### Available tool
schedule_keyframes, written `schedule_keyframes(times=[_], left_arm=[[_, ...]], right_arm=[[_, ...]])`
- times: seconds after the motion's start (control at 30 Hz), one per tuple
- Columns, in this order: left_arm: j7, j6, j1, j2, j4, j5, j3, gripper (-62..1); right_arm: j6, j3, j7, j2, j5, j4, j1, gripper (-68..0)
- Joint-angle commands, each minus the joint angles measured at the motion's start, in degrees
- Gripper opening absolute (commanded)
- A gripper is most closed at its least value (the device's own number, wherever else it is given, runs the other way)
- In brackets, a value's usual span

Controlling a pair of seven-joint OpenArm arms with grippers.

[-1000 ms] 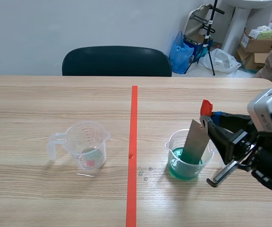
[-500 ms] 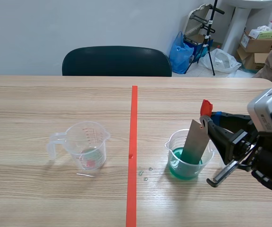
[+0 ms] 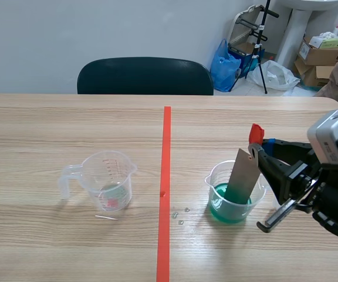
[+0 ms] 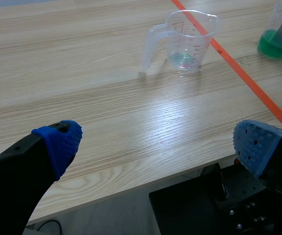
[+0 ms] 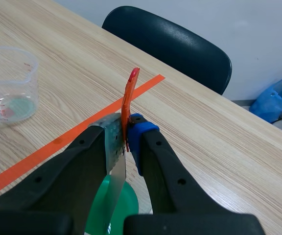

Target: Do the redox reaction experiment

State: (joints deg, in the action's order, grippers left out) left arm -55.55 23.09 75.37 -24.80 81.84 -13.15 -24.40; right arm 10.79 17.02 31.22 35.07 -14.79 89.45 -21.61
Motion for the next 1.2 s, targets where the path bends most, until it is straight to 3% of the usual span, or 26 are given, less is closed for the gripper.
schedule_keyframes(times=[0.0,0.7,1.17], left_arm=[[-0.57,0.17,0.07,0.13,0.24,-0.81,-0.15,1.4],[-0.57,0.17,0.07,0.13,0.24,-0.81,-0.15,1.4],[-0.59,0.17,0.07,0.13,0.24,-0.81,-0.15,1.4]], right_arm=[[0.00,-0.15,0.02,0.44,-0.61,0.31,0.68,-66.2],[-0.07,-0.17,-0.02,0.52,-0.61,1.03,0.66,-66.2],[-0.68,-3.93,-4.33,0.63,-0.61,7.56,-1.60,-66.2]])
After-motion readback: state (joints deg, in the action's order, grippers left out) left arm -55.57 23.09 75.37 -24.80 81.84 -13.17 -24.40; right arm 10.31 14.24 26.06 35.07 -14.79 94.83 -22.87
